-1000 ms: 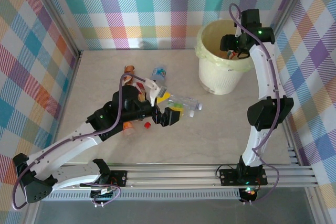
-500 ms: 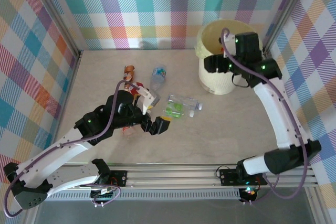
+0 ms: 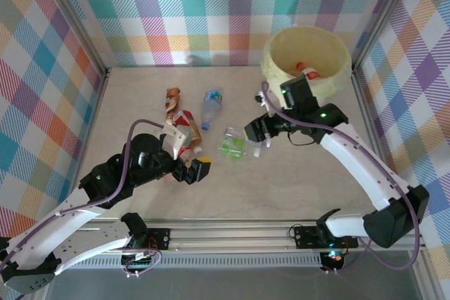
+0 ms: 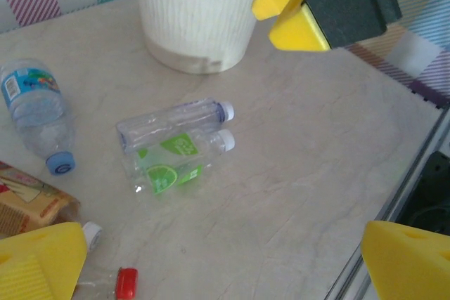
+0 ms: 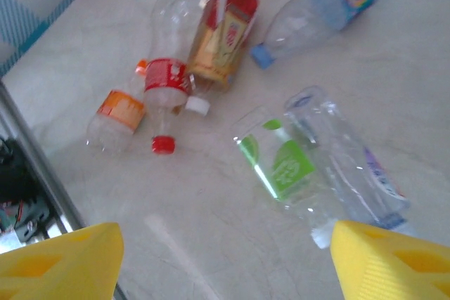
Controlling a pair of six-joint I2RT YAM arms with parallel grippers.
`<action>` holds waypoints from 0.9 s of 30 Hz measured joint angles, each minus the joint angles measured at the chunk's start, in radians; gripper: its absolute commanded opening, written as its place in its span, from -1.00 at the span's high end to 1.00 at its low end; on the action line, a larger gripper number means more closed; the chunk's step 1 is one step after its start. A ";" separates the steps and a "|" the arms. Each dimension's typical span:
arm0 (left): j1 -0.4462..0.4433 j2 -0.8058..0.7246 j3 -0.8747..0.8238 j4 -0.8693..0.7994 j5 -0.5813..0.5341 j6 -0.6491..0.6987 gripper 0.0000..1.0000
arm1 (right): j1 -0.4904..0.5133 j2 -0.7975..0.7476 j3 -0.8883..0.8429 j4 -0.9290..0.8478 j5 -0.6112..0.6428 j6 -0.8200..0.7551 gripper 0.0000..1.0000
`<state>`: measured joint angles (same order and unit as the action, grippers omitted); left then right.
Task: Put the plastic bottles in the bin
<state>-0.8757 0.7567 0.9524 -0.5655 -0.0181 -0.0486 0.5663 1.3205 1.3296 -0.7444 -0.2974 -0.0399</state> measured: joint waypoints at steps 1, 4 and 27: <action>0.000 -0.001 -0.010 0.003 0.000 -0.003 -1.00 | 0.014 0.014 -0.002 0.004 0.000 -0.008 -0.56; 0.000 -0.014 -0.033 0.019 0.001 -0.007 -1.00 | 0.053 0.077 -0.003 0.011 0.000 -0.047 -0.58; 0.000 -0.103 -0.133 0.052 0.001 -0.064 -1.00 | 0.150 0.510 0.108 0.018 0.199 -0.159 -0.64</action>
<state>-0.8757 0.6540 0.8196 -0.5133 -0.0174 -0.1123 0.7162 1.8305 1.4372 -0.7261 -0.0986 -0.1993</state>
